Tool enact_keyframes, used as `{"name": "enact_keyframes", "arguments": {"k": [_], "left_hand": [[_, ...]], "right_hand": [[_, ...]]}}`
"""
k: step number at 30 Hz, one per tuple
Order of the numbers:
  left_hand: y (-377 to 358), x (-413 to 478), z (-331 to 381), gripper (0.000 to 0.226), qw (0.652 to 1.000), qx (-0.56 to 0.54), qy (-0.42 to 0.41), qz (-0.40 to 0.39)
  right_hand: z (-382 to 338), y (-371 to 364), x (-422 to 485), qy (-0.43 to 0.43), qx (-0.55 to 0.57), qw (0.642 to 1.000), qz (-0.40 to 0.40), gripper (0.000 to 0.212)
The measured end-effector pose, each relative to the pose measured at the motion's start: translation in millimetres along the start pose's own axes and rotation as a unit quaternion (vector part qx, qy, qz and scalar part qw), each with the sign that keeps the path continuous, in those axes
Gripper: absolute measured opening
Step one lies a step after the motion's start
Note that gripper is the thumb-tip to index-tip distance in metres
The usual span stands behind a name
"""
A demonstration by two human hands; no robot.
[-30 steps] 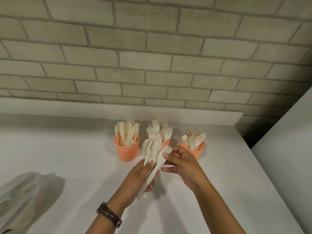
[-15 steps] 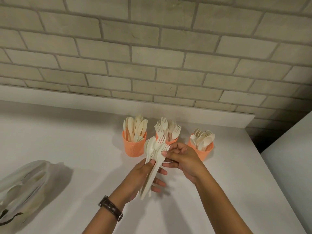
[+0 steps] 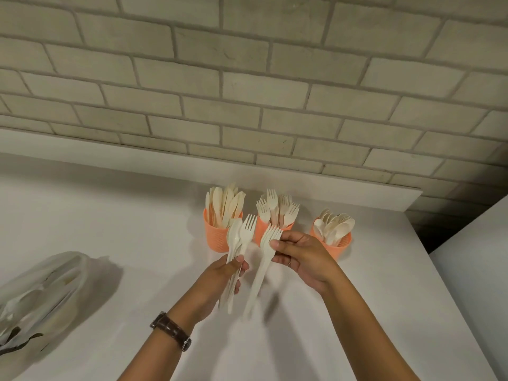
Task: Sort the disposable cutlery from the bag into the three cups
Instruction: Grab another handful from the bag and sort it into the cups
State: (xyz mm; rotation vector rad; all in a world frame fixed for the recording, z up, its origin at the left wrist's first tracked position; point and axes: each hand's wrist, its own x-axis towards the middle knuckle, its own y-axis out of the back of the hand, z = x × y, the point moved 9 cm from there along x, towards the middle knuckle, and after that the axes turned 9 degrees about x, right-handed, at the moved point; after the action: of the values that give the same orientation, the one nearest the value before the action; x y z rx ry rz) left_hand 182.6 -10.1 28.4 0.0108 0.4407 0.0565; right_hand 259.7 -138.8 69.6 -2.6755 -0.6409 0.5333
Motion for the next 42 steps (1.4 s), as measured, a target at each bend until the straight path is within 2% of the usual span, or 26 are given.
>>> {"name": "enact_keyframes", "arguments": {"k": [4, 8, 11, 13, 15, 17, 19, 21, 23, 25, 30, 33, 37, 42], "left_hand": [[-20.8, -6.8, -3.1, 0.032, 0.972, -0.188, 0.058, -0.128], [-43.8, -15.6, -4.0, 0.034, 0.945, -0.212, 0.09, -0.233], [-47.8, -17.7, -3.5, 0.036, 0.933, -0.233, 0.102, -0.256], [-42.8, -16.1, -3.6, 0.037, 0.945, -0.216, 0.099, -0.226], [-31.8, -12.1, -5.3, 0.036, 0.972, -0.145, 0.08, -0.164], [-15.5, -7.0, -7.8, 0.034, 0.993, -0.06, 0.063, -0.083], [2.9, -3.7, -10.5, 0.032, 0.998, -0.018, 0.055, -0.013], [16.9, -2.8, -8.7, 0.032, 0.999, 0.002, 0.039, 0.028], [24.9, -4.4, -4.1, 0.033, 0.999, 0.003, 0.021, 0.048], [28.3, -7.2, 2.4, 0.034, 0.998, 0.001, 0.005, 0.057], [29.6, -9.6, 9.2, 0.035, 0.998, 0.012, -0.017, 0.056], [29.2, -9.7, 6.9, 0.034, 0.998, 0.024, -0.017, 0.056], [27.9, -8.4, 3.1, 0.034, 0.998, 0.028, -0.016, 0.054], [24.1, -8.2, 4.0, 0.033, 0.998, -0.033, -0.015, 0.044]], "right_hand": [[-12.6, -3.0, -0.8, 0.023, 0.016, 0.999, -0.034, 0.011], [-23.6, -19.4, -4.7, 0.041, -0.023, 0.996, -0.079, 0.013], [-28.0, -21.8, -3.8, 0.055, -0.044, 0.995, -0.073, 0.015], [-30.2, -18.0, -1.2, 0.06, -0.058, 0.995, -0.054, 0.012], [-40.0, -13.3, -1.6, 0.075, -0.072, 0.994, -0.03, 0.014], [-67.7, -7.9, -4.8, 0.132, -0.087, 0.987, 0.003, 0.014], [-107.7, -1.1, -10.2, 0.21, -0.106, 0.97, 0.058, 0.016], [-141.3, 4.7, -10.6, 0.27, -0.145, 0.945, 0.113, 0.02], [-157.3, 1.9, -1.9, 0.3, -0.239, 0.912, 0.147, 0.015], [-158.7, -4.6, 14.6, 0.308, -0.321, 0.882, 0.156, 0.008], [-144.2, -26.3, 59.9, 0.307, -0.489, 0.806, 0.131, 0.008], [-134.8, -29.9, 75.3, 0.294, -0.489, 0.812, 0.128, 0.01], [-126.3, -17.8, 80.3, 0.305, -0.391, 0.855, 0.151, 0.004], [-102.1, 2.7, 66.9, 0.324, -0.31, 0.877, 0.172, 0.015]]}}
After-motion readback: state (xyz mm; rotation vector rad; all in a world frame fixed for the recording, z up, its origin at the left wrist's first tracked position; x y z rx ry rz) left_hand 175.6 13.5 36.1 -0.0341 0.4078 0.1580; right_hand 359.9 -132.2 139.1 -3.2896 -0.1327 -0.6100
